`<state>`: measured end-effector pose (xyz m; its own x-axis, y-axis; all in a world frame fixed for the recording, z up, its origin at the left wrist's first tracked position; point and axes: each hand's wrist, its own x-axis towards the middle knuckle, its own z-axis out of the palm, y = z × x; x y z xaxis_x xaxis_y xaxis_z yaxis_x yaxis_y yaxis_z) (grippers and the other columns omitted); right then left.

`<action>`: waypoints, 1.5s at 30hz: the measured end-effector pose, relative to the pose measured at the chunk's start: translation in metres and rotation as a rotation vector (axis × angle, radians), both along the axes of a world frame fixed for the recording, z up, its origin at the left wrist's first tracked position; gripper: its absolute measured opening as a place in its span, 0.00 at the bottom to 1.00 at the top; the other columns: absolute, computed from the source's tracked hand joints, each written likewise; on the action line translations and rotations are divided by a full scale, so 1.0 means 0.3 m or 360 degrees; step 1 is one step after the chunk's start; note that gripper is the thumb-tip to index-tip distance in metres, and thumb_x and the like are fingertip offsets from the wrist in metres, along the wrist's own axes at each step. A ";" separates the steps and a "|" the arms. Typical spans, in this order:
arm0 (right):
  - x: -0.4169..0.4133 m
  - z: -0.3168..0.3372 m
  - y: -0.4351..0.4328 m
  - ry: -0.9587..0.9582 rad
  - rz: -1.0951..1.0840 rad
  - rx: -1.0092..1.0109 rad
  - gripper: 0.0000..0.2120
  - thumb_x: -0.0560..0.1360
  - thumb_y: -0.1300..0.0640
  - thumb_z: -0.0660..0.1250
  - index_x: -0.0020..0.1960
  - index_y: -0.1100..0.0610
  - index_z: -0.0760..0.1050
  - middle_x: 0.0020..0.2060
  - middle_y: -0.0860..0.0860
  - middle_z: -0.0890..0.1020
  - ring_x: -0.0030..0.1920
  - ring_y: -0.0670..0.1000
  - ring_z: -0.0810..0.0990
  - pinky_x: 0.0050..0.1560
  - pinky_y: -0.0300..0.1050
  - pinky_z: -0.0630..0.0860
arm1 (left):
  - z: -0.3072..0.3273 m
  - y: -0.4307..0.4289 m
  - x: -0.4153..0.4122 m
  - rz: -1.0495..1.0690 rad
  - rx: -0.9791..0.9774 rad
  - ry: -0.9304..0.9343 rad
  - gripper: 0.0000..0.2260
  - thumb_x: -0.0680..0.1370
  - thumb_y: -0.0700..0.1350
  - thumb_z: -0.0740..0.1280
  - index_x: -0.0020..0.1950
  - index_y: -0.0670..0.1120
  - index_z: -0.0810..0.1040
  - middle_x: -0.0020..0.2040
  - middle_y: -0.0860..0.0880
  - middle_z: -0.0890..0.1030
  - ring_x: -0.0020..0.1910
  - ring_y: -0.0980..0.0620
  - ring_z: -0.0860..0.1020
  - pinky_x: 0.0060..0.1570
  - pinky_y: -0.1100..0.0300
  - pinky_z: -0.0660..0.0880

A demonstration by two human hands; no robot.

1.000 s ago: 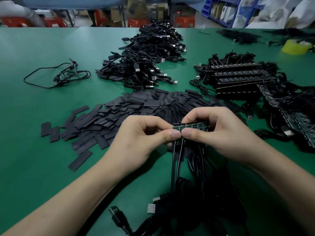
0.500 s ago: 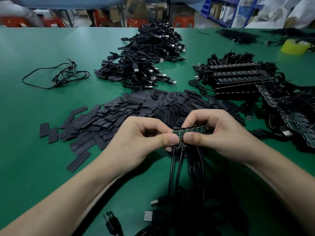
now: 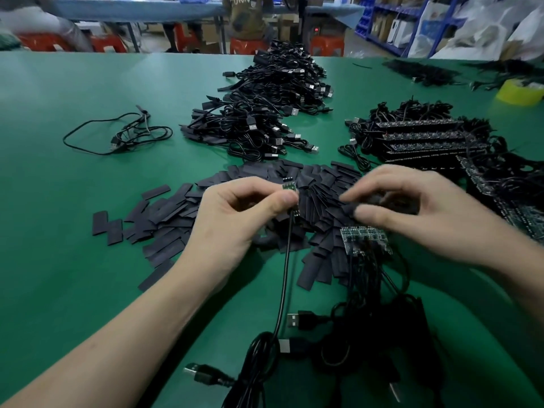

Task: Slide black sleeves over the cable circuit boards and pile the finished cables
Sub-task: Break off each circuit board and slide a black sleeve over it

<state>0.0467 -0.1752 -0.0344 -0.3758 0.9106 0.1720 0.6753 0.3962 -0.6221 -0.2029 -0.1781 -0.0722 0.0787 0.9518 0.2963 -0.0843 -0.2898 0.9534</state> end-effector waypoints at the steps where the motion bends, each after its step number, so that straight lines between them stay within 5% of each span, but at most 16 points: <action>1: -0.046 0.002 -0.007 0.0013 0.0049 0.0023 0.15 0.75 0.32 0.65 0.55 0.37 0.82 0.53 0.36 0.82 0.54 0.37 0.80 0.53 0.37 0.73 | -0.002 0.003 -0.002 0.0014 0.0031 0.0016 0.03 0.69 0.50 0.75 0.37 0.52 0.85 0.35 0.55 0.82 0.35 0.59 0.77 0.39 0.69 0.72; 4: -0.181 -0.030 -0.031 0.0110 0.0157 -0.0125 0.15 0.77 0.38 0.64 0.54 0.46 0.83 0.48 0.40 0.85 0.49 0.42 0.84 0.51 0.41 0.78 | -0.008 0.005 -0.008 0.0036 0.0107 0.0101 0.05 0.70 0.50 0.76 0.40 0.50 0.84 0.35 0.55 0.82 0.36 0.57 0.76 0.39 0.67 0.72; 6: -0.242 -0.042 -0.047 0.0428 0.0155 -0.0322 0.10 0.82 0.50 0.65 0.49 0.54 0.81 0.45 0.53 0.87 0.48 0.56 0.86 0.55 0.53 0.81 | -0.007 0.004 -0.006 0.0048 0.0095 0.0121 0.08 0.73 0.52 0.71 0.42 0.48 0.83 0.35 0.55 0.81 0.35 0.60 0.77 0.37 0.69 0.73; 8: -0.263 -0.021 -0.061 0.0784 0.0125 -0.0494 0.10 0.84 0.57 0.62 0.47 0.58 0.78 0.41 0.56 0.87 0.45 0.59 0.87 0.53 0.53 0.84 | -0.004 0.003 -0.013 0.0079 0.0001 0.0140 0.15 0.79 0.57 0.64 0.45 0.47 0.85 0.36 0.55 0.82 0.35 0.61 0.78 0.37 0.68 0.75; 9: -0.267 -0.005 -0.065 0.0957 0.0116 -0.0558 0.10 0.83 0.57 0.61 0.46 0.58 0.76 0.39 0.56 0.87 0.41 0.58 0.87 0.50 0.54 0.83 | -0.006 0.009 -0.027 0.0133 0.0036 0.0303 0.17 0.82 0.57 0.62 0.47 0.48 0.85 0.38 0.55 0.82 0.37 0.59 0.79 0.39 0.65 0.76; 13: -0.175 0.092 -0.054 0.1613 0.0207 -0.0720 0.10 0.83 0.52 0.58 0.47 0.55 0.71 0.31 0.47 0.78 0.27 0.46 0.78 0.32 0.41 0.78 | -0.016 0.026 -0.074 0.0405 0.0611 0.1702 0.12 0.80 0.58 0.65 0.45 0.53 0.84 0.40 0.57 0.83 0.41 0.53 0.80 0.45 0.54 0.76; 17: -0.033 0.228 -0.020 0.1548 0.0336 -0.0733 0.08 0.80 0.49 0.59 0.46 0.52 0.71 0.28 0.42 0.68 0.18 0.38 0.66 0.19 0.31 0.64 | 0.010 0.032 -0.095 0.0276 0.0597 0.1986 0.19 0.77 0.68 0.63 0.39 0.55 0.80 0.37 0.58 0.80 0.37 0.55 0.76 0.47 0.54 0.74; 24: -0.024 0.198 -0.002 0.0240 -0.0081 -0.0123 0.13 0.80 0.52 0.68 0.37 0.51 0.77 0.23 0.42 0.70 0.22 0.40 0.65 0.23 0.31 0.62 | 0.011 0.052 -0.111 0.0068 0.0430 0.1973 0.15 0.69 0.68 0.72 0.37 0.57 0.78 0.40 0.60 0.78 0.41 0.62 0.75 0.39 0.61 0.70; 30: -0.173 -0.024 -0.037 0.0295 -0.0188 -0.0347 0.16 0.79 0.40 0.62 0.43 0.52 0.74 0.28 0.44 0.69 0.28 0.45 0.65 0.35 0.46 0.63 | 0.001 0.066 -0.114 0.0047 0.0209 0.1391 0.14 0.68 0.63 0.73 0.37 0.54 0.79 0.34 0.58 0.82 0.33 0.59 0.80 0.34 0.67 0.74; 32: -0.185 -0.055 -0.028 0.0400 -0.0234 -0.0349 0.17 0.77 0.40 0.64 0.46 0.54 0.76 0.26 0.43 0.69 0.27 0.43 0.65 0.35 0.44 0.63 | -0.001 0.058 -0.097 0.0003 0.0076 0.0982 0.12 0.67 0.58 0.75 0.38 0.50 0.81 0.33 0.53 0.82 0.32 0.53 0.83 0.40 0.51 0.83; 34: -0.192 -0.075 -0.026 0.0556 -0.0204 -0.0407 0.14 0.78 0.43 0.67 0.48 0.55 0.79 0.25 0.41 0.72 0.25 0.40 0.67 0.34 0.39 0.65 | -0.001 0.048 -0.079 -0.0079 -0.0054 0.0606 0.11 0.67 0.53 0.76 0.41 0.48 0.82 0.34 0.48 0.83 0.32 0.49 0.84 0.42 0.35 0.81; 36: -0.191 -0.087 -0.025 0.0727 -0.0152 -0.0487 0.10 0.80 0.50 0.68 0.48 0.57 0.81 0.23 0.40 0.74 0.23 0.38 0.69 0.29 0.30 0.65 | -0.005 0.041 -0.060 -0.0127 -0.0114 0.0455 0.10 0.66 0.51 0.76 0.42 0.48 0.84 0.34 0.46 0.84 0.30 0.51 0.83 0.40 0.37 0.80; 40: -0.177 -0.106 -0.025 0.0917 -0.0116 -0.0630 0.08 0.82 0.59 0.66 0.48 0.62 0.80 0.21 0.41 0.76 0.20 0.37 0.72 0.23 0.25 0.65 | -0.020 0.022 -0.027 -0.0143 -0.0086 0.0406 0.09 0.67 0.48 0.76 0.45 0.47 0.86 0.34 0.47 0.85 0.28 0.55 0.81 0.32 0.66 0.75; 42: -0.177 -0.112 -0.026 0.0948 -0.0156 -0.0625 0.08 0.82 0.58 0.67 0.47 0.60 0.81 0.25 0.45 0.80 0.23 0.37 0.75 0.28 0.26 0.69 | -0.028 0.011 -0.021 -0.0045 0.0068 0.0548 0.11 0.67 0.50 0.77 0.47 0.49 0.87 0.36 0.49 0.86 0.31 0.55 0.82 0.35 0.68 0.76; 45: -0.182 -0.134 -0.021 0.0879 -0.0223 -0.0546 0.08 0.80 0.55 0.69 0.47 0.59 0.82 0.40 0.60 0.86 0.36 0.48 0.79 0.44 0.45 0.75 | -0.029 0.001 -0.018 0.0165 0.0548 0.1037 0.15 0.67 0.53 0.79 0.51 0.51 0.87 0.40 0.55 0.85 0.38 0.56 0.82 0.42 0.63 0.79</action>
<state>-0.0079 -0.1815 -0.0745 -0.1896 0.9819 -0.0027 0.2518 0.0460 -0.9667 -0.2083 -0.1778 -0.0809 0.2552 0.8255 0.5034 0.5111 -0.5571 0.6545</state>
